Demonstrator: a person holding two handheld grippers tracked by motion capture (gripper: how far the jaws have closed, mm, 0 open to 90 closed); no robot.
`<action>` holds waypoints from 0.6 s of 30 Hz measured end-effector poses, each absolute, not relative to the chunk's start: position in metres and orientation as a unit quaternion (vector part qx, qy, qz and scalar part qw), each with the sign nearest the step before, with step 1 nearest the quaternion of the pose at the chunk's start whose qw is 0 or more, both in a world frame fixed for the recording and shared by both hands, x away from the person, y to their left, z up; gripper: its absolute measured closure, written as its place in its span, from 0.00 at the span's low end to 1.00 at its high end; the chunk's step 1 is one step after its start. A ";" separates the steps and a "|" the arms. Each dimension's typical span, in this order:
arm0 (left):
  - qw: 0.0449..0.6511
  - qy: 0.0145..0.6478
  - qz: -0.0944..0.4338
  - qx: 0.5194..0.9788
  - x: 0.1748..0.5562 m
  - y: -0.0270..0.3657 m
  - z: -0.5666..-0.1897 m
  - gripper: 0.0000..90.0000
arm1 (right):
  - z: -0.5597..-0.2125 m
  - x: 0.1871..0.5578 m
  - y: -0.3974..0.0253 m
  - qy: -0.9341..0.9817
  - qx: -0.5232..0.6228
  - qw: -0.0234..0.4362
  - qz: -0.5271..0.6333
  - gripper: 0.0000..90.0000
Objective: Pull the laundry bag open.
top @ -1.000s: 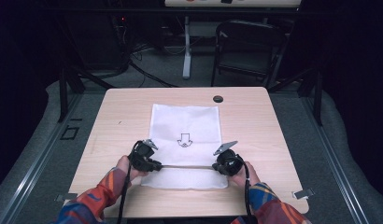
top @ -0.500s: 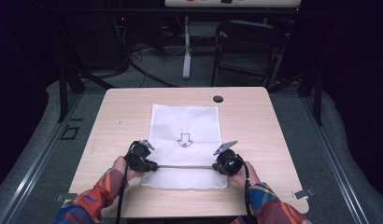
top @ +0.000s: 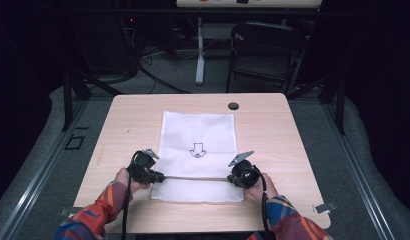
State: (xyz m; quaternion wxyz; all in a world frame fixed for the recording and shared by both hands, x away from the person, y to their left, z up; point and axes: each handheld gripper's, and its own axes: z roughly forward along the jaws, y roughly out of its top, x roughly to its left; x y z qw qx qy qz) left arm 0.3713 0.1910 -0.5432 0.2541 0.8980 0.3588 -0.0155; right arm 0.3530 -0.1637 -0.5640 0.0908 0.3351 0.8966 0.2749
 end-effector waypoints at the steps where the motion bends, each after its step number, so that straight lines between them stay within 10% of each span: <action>1: 0.253 0.360 -0.014 0.898 0.371 0.191 -0.543 0.90 | -0.564 0.353 -0.164 0.896 0.335 0.091 0.275 1.00; 18: 0.255 0.388 -0.009 0.886 0.367 0.215 -0.540 0.90 | -0.564 0.353 -0.163 0.897 0.334 0.089 0.276 1.00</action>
